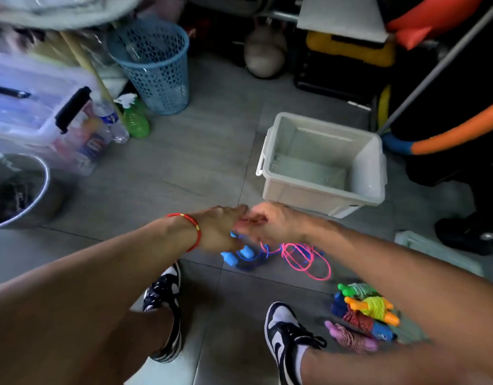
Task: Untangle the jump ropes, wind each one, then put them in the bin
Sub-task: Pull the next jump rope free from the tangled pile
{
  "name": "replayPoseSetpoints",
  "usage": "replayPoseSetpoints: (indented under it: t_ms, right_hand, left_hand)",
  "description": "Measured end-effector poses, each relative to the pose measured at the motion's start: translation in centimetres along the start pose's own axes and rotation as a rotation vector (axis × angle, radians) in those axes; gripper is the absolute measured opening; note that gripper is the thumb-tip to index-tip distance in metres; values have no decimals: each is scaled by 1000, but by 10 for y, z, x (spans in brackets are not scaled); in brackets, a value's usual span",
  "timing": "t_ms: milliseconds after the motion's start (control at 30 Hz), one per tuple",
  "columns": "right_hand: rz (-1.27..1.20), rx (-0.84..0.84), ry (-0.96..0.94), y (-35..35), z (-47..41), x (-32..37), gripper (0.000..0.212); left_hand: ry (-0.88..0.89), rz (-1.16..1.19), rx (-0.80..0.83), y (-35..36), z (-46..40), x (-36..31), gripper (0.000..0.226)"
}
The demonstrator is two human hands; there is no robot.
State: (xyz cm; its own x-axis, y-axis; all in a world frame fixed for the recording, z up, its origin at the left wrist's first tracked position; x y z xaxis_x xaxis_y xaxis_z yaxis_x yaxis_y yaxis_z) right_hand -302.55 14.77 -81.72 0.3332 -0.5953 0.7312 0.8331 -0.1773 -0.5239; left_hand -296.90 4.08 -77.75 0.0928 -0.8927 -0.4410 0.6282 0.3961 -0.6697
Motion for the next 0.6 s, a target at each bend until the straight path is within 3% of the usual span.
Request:
replayPoseSetpoints:
  t_ms: [100, 200, 333, 433, 500, 567, 600]
  right_hand:
    - [36, -87, 2, -38, 37, 32, 37]
    - [179, -164, 53, -63, 69, 19, 36]
    - [395, -165, 212, -91, 108, -17, 36]
    - [549, -92, 356, -99, 133, -39, 41]
    - [482, -134, 352, -105, 143, -37, 36]
    - [386, -259, 271, -112, 146, -16, 27]
    - [381, -317, 205, -114, 145, 4, 25]
  left_hand:
    - [52, 82, -65, -12, 14, -8, 13]
    - [40, 143, -322, -43, 37, 5, 13]
    - [-264, 1190, -765, -60, 86, 82, 25]
    - [-425, 1637, -967, -49, 128, 144, 33]
    - [-496, 1645, -966, -44, 144, 167, 29]
    - [-510, 1425, -960, -43, 156, 161, 13]
    - [-468, 1292, -949, -43, 156, 150, 18]
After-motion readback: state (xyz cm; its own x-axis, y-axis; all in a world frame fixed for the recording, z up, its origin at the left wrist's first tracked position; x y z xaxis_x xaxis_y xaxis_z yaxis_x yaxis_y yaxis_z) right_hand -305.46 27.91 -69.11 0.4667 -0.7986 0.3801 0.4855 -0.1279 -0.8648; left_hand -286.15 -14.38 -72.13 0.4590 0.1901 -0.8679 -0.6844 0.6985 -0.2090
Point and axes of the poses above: each hand's wrist, its own z-axis away from the middle knuckle, its own y-axis out of the palm, x = y × z, the point moved 6 cm from there along -z, towards the middle knuckle
